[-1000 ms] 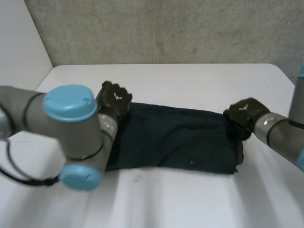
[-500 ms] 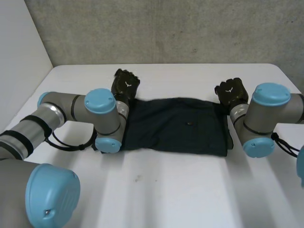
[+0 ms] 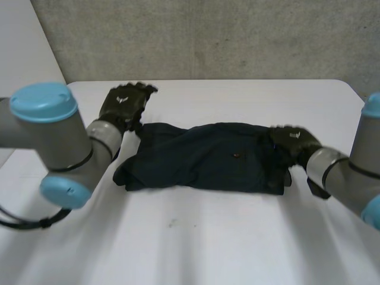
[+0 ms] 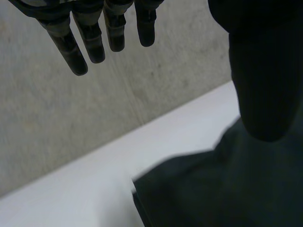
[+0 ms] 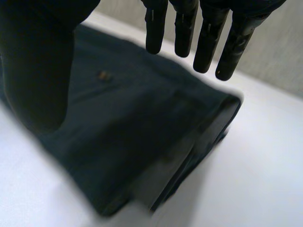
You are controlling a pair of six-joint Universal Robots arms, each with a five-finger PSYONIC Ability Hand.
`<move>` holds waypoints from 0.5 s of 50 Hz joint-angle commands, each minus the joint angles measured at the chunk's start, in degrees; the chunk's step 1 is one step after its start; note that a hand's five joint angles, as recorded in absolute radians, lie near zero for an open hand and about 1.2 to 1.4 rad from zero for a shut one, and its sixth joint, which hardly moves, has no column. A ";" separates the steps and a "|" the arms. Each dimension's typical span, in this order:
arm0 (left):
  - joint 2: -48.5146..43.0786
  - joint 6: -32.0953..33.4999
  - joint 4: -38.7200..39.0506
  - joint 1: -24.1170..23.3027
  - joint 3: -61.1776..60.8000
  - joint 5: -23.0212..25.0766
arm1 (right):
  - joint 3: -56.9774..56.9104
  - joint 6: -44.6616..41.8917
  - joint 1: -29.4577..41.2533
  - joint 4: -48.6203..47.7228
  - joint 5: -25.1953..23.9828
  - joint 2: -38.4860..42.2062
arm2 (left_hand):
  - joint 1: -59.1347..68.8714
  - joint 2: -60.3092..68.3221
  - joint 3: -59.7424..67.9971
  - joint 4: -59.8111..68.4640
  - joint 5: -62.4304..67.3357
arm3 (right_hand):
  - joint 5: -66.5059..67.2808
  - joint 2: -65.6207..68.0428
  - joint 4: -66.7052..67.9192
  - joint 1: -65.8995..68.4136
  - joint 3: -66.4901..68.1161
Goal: Fold the shorts.
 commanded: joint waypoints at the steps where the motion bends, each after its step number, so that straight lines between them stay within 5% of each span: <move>1: 4.16 -0.05 0.37 0.91 -10.77 -0.08 | 4.07 -3.57 -0.19 -9.01 1.91 4.58 | -0.53 -1.11 -1.81 -1.14 -1.33 | 17.08 16.97 16.46 19.31 16.31; 6: 4.78 -0.05 0.90 1.52 -13.33 0.01 | 3.98 -7.00 -0.28 -12.88 4.64 7.22 | -0.53 -1.11 -1.81 -1.14 -1.33 | 34.56 34.45 33.94 36.80 33.79; 9: 4.87 -0.05 0.90 1.88 -13.86 -0.08 | 3.54 -8.67 -0.37 -13.50 6.13 8.89 | -0.53 -1.11 -1.81 -1.14 -1.33 | 60.74 60.63 60.12 62.97 59.97; 19: 7.85 -0.05 0.90 1.70 -15.35 -0.17 | 4.68 -10.07 -3.09 -13.24 8.51 2.31 | -0.70 -1.28 -1.98 -1.31 -1.50 | 60.78 60.67 60.16 63.02 60.01; 25: 10.58 -0.05 0.90 1.97 -16.67 -0.08 | 4.77 -21.30 -8.36 -10.87 8.51 -0.77 | -0.70 -1.28 -1.98 -1.31 -1.50 | 60.78 60.67 60.16 63.02 60.01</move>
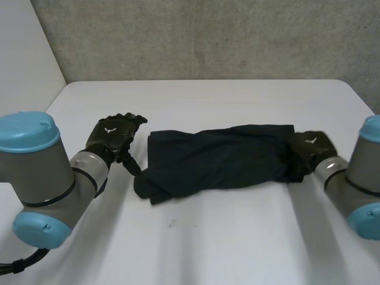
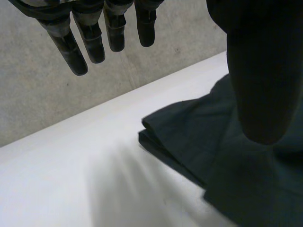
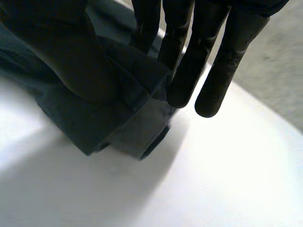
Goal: Fold the shorts.
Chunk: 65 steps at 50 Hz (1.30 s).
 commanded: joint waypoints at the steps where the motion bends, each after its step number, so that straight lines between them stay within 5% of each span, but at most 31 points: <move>1: 3.43 0.07 0.00 0.14 -1.71 0.00 | 0.12 -13.28 -6.22 3.17 -0.07 -4.78 | -0.86 -1.44 -2.15 -1.47 -1.66 | 16.69 14.17 11.86 28.81 12.95; 6: 4.93 0.33 0.08 0.40 -2.67 0.09 | -1.90 -28.56 -6.59 3.79 -0.51 -5.23 | -0.86 -1.44 -2.15 -1.47 -1.66 | 16.69 14.17 11.86 28.81 12.95; 12: 5.19 0.33 0.08 0.40 -1.88 0.09 | -7.43 -31.41 4.31 3.44 -3.14 -5.31 | -1.03 -1.61 -2.31 -1.64 -1.83 | 16.69 14.17 11.86 28.81 12.95; 20: 5.46 0.16 -0.09 -0.21 1.72 -0.35 | -10.69 -31.85 19.07 3.88 -17.11 -0.92 | -1.03 -1.61 -2.31 -1.64 -1.83 | 16.69 14.17 11.86 28.81 12.95; 27: 5.11 0.07 -0.35 -1.53 5.32 -1.05 | -7.53 -30.45 21.72 4.06 -26.96 1.28 | -0.86 -1.44 -2.15 -1.47 -1.66 | 16.25 13.73 11.42 28.37 12.51; 29: 4.84 0.16 -0.44 -1.97 6.55 -1.93 | -7.61 -28.96 21.72 4.14 -27.06 1.19 | -0.87 -1.44 -2.15 -1.48 -1.67 | -2.14 -4.66 -6.97 9.98 -5.88; 31: 4.32 0.16 -0.53 -2.67 8.74 -3.25 | -8.05 -25.01 21.29 4.14 -26.44 1.10 | -0.86 -1.44 -2.15 -1.47 -1.66 | -40.98 -43.51 -45.81 -28.87 -44.72; 33: 3.44 0.16 -0.62 -3.20 10.41 -4.04 | -8.32 -20.28 20.06 4.14 -25.83 0.23 | -0.86 -1.44 -2.15 -1.47 -1.66 | -52.19 -54.71 -57.02 -40.07 -55.93; 37: -0.34 0.16 -1.41 -6.27 15.86 -5.18 | -10.51 0.42 14.27 3.88 -22.76 -6.43 | -0.70 -1.27 -1.98 -1.31 -1.50 | -53.31 -55.83 -58.14 -41.19 -57.05; 43: -6.66 -0.19 -5.97 -9.88 24.12 -6.41 | -15.25 17.36 10.92 4.93 -18.80 -8.65 | -0.70 -1.27 -1.98 -1.31 -1.50 | -53.31 -55.83 -58.14 -41.19 -57.05; 54: -17.74 -1.25 -11.87 -16.30 31.25 -15.99 | -29.49 10.08 10.82 22.06 -17.30 6.89 | -0.86 -1.44 -2.15 -1.47 -1.66 | -53.31 -55.83 -58.14 -41.19 -57.05; 65: -25.30 -0.72 -16.52 -17.97 33.80 -16.61 | -36.09 5.77 10.74 25.33 -14.22 16.04 | -0.36 -0.94 -1.64 -0.97 -1.16 | -53.31 -55.83 -58.14 -41.19 -57.05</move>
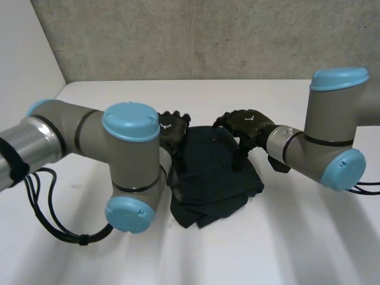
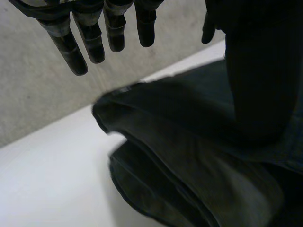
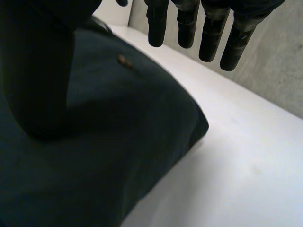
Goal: Fold the shorts.
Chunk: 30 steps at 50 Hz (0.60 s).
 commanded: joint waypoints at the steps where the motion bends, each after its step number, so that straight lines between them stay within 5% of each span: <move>1: -4.50 0.55 -4.06 -0.27 1.60 -0.01 | -2.10 -2.95 0.00 0.50 1.57 4.33 | -0.36 -0.93 -1.64 -0.96 -1.16 | -3.59 -2.70 -3.44 -1.69 -2.22; 19: -7.66 5.73 -11.09 1.40 4.24 -0.01 | -2.10 -10.60 -0.18 0.51 1.49 8.55 | -0.19 -0.76 -1.47 -0.80 -0.99 | -3.59 -2.70 -3.44 -1.69 -2.22; 30: -0.30 6.44 -11.18 1.93 3.54 0.87 | -0.43 -9.47 -0.53 0.07 2.19 0.57 | -1.03 -1.60 -2.31 -1.64 -1.83 | -3.59 -2.70 -3.44 -1.69 -2.22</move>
